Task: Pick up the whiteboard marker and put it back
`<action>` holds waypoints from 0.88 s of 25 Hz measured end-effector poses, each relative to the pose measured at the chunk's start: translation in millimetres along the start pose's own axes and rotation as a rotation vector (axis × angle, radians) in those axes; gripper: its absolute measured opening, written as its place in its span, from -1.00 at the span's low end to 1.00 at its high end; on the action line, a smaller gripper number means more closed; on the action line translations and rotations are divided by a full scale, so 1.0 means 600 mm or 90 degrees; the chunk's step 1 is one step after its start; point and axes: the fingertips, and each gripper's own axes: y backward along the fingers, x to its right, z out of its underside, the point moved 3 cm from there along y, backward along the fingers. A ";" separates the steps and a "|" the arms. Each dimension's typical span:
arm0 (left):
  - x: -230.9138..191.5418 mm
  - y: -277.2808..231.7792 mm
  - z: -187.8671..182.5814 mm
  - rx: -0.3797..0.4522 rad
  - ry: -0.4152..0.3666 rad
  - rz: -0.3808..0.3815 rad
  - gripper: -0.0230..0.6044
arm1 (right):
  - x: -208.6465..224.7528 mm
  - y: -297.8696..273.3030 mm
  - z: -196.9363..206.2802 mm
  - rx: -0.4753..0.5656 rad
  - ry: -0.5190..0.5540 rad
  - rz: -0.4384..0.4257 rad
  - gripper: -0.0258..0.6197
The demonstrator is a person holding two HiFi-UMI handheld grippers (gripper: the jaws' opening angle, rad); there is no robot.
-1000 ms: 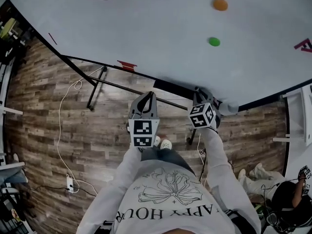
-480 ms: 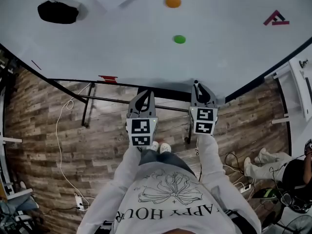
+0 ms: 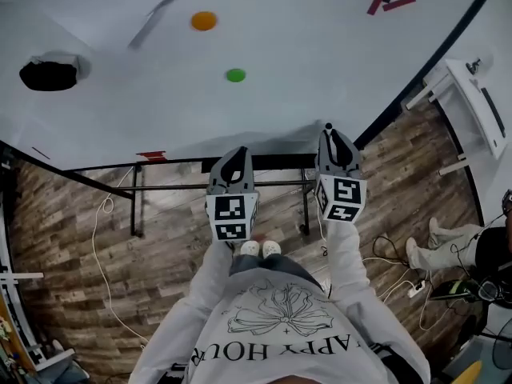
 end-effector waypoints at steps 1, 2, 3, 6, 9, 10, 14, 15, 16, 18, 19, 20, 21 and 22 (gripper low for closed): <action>0.007 -0.005 -0.001 -0.001 -0.001 0.006 -0.90 | 0.012 0.003 0.000 0.002 -0.002 0.011 -0.72; 0.013 -0.010 -0.002 -0.001 -0.003 0.012 -0.90 | 0.024 0.005 0.000 0.004 -0.004 0.020 -0.72; 0.019 -0.015 -0.004 -0.001 -0.004 0.017 -0.90 | 0.034 0.007 0.001 0.006 -0.006 0.028 -0.72; 0.034 -0.028 -0.007 -0.002 -0.010 0.031 -0.90 | 0.060 0.011 0.009 0.002 -0.011 0.048 -0.72; 0.046 -0.039 -0.008 -0.005 -0.012 0.042 -0.90 | 0.079 0.013 0.023 -0.009 -0.018 0.064 -0.72; 0.048 -0.042 -0.007 -0.005 -0.013 0.044 -0.90 | 0.083 0.013 0.029 -0.013 -0.022 0.067 -0.72; 0.056 -0.053 -0.002 -0.009 -0.014 0.052 -0.90 | 0.091 0.007 0.058 -0.030 -0.044 0.070 -0.72; 0.057 -0.055 -0.001 -0.012 -0.014 0.054 -0.90 | 0.092 0.004 0.067 -0.035 -0.052 0.070 -0.72; 0.059 -0.056 0.001 -0.015 -0.014 0.055 -0.90 | 0.093 0.002 0.076 -0.039 -0.060 0.071 -0.72; 0.060 -0.058 0.004 -0.020 -0.015 0.057 -0.90 | 0.093 -0.002 0.091 -0.047 -0.078 0.073 -0.72; 0.060 -0.059 0.005 -0.022 -0.015 0.057 -0.90 | 0.093 -0.004 0.098 -0.051 -0.084 0.074 -0.72; 0.060 -0.059 0.006 -0.024 -0.015 0.057 -0.90 | 0.093 -0.006 0.105 -0.055 -0.088 0.076 -0.72; 0.060 -0.059 0.008 -0.026 -0.015 0.058 -0.90 | 0.092 -0.008 0.111 -0.060 -0.089 0.077 -0.72; 0.060 -0.059 0.010 -0.028 -0.015 0.058 -0.89 | 0.091 -0.009 0.117 -0.066 -0.088 0.077 -0.72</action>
